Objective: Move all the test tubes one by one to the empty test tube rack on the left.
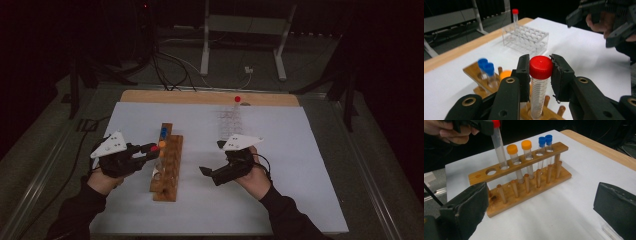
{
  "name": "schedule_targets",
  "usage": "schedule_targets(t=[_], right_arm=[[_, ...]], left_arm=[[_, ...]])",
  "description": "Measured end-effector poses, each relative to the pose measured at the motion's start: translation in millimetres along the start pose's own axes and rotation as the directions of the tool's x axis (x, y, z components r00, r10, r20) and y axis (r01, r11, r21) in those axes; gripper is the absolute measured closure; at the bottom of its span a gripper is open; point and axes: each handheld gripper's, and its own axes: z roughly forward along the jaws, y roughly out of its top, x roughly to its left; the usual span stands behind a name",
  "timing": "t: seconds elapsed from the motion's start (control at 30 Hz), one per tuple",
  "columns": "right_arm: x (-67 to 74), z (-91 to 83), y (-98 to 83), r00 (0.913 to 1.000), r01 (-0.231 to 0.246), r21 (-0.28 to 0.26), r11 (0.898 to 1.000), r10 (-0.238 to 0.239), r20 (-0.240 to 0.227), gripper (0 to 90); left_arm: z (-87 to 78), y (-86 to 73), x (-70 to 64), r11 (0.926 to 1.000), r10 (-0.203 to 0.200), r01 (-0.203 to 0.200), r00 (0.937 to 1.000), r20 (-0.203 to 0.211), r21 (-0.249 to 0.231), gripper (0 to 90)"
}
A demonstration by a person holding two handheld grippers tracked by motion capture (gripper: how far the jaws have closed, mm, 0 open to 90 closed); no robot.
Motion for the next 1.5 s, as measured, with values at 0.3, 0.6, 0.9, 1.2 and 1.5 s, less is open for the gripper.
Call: schedule_targets(t=[0.3,0.6,0.9,1.2,1.5], right_arm=[[-0.1,0.3,-1.2,1.0,0.0,0.004,1.0,0.0,-0.01,0.0],[-1.5,-0.7,-1.7,0.9999,-0.004,0.005,1.0,0.004,-0.01,0.0],[-2.0,-1.1,-1.9,0.9999,-0.007,0.007,1.0,0.007,-0.013,0.0],[-2.4,-1.6,-1.6,0.9999,-0.004,0.008,1.0,0.004,-0.013,0.0],[-4.9,-4.9,0.9,1.0,-0.003,0.0,1.0,0.003,-0.007,0.0]], left_arm=[[7.5,-14.9,-0.9,0.9996,-0.003,0.003,1.0,0.002,0.026,71.6],[12.1,-23.3,-0.5,0.9993,-0.006,0.006,1.0,-0.001,0.037,71.5],[14.9,-29.3,0.6,0.9978,-0.012,0.011,0.9999,0.006,0.065,71.5],[14.2,-30.3,2.1,0.9979,-0.023,0.023,0.9997,0.006,0.06,71.0],[-0.2,-21.3,-1.0,0.9995,-0.033,0.032,0.9991,0.027,0.004,43.1]])
